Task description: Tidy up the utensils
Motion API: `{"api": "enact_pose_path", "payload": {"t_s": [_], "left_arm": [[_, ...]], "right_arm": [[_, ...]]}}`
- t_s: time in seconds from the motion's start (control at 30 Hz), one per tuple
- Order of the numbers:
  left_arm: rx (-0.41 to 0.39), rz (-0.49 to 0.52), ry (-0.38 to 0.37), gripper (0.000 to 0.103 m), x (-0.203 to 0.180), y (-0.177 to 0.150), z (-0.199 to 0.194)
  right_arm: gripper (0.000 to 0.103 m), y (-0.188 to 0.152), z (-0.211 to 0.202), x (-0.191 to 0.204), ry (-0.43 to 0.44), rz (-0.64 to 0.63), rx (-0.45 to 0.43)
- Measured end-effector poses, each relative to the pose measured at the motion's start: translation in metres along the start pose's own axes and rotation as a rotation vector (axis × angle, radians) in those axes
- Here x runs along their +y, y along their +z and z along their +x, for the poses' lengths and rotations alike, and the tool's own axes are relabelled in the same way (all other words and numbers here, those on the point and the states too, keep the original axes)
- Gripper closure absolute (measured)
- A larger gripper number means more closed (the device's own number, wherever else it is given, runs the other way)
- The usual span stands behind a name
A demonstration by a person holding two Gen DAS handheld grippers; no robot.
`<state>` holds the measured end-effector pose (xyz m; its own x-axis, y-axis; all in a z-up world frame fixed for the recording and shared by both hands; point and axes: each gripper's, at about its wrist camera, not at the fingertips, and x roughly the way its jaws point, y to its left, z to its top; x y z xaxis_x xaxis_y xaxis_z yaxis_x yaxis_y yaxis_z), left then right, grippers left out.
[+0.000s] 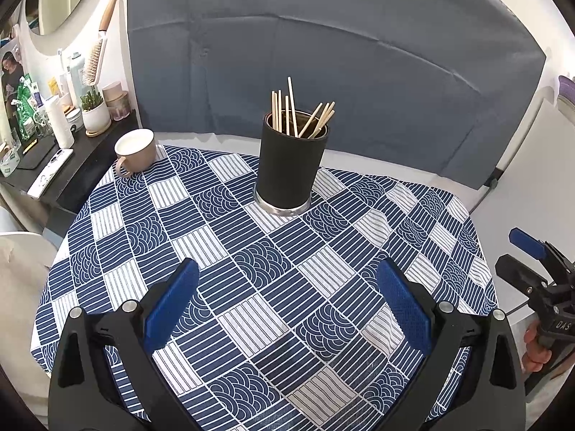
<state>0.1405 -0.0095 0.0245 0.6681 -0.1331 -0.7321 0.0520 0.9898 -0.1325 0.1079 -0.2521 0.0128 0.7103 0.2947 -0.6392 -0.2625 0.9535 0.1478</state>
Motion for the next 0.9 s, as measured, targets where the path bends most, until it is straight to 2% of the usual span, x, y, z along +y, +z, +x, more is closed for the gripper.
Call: {"api": "enact_pose_path", "payload": {"t_s": [0.37, 0.9], "left_arm": [[0.0, -0.036, 0.002, 0.006, 0.001, -0.003, -0.004], [-0.005, -0.007, 0.042, 0.006, -0.007, -0.015, -0.017]], "right_arm": [[0.008, -0.001, -0.001, 0.0, -0.005, -0.019, 0.008], [0.008, -0.009, -0.009, 0.004, -0.001, -0.042, -0.009]]}}
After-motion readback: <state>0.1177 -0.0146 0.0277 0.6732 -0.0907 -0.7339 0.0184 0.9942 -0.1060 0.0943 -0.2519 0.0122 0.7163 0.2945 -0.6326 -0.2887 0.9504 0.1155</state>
